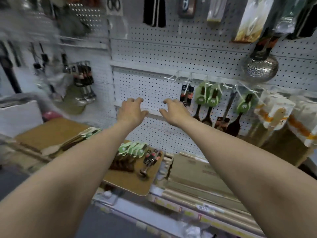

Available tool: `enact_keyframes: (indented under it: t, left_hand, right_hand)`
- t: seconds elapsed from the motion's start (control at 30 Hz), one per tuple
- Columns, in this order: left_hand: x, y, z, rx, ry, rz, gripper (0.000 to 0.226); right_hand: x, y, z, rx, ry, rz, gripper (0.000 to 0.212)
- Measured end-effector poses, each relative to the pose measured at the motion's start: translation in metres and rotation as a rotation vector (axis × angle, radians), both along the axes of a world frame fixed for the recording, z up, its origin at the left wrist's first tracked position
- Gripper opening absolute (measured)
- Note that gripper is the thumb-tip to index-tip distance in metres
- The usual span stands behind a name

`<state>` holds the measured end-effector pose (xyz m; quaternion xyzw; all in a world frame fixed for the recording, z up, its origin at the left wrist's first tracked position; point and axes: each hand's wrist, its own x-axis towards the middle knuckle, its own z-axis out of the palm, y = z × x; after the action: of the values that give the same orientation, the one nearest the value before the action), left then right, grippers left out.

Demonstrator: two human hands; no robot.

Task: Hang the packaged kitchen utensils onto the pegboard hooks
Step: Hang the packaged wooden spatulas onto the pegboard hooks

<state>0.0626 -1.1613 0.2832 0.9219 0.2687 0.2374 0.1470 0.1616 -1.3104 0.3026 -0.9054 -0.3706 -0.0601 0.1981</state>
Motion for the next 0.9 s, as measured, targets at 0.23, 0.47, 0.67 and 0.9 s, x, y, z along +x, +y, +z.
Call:
enact_keyframes:
  t: [0.23, 0.47, 0.67, 0.9]
  left_hand:
    - [-0.091, 0.109, 0.005, 0.023, 0.055, 0.118, 0.057]
    - [-0.132, 0.211, -0.017, -0.041, 0.047, 0.193, 0.053]
    - [-0.137, 0.318, -0.027, -0.037, 0.058, 0.259, 0.052]
    - [-0.129, 0.440, -0.026, -0.063, 0.120, 0.280, 0.057]
  right_hand:
    - [-0.067, 0.119, 0.001, -0.011, 0.008, 0.075, 0.054]
    - [-0.100, 0.234, -0.011, -0.037, 0.033, 0.166, 0.057]
    - [-0.100, 0.352, -0.023, -0.047, 0.042, 0.236, 0.057]
    - [-0.080, 0.483, -0.028, -0.029, 0.145, 0.227, 0.055]
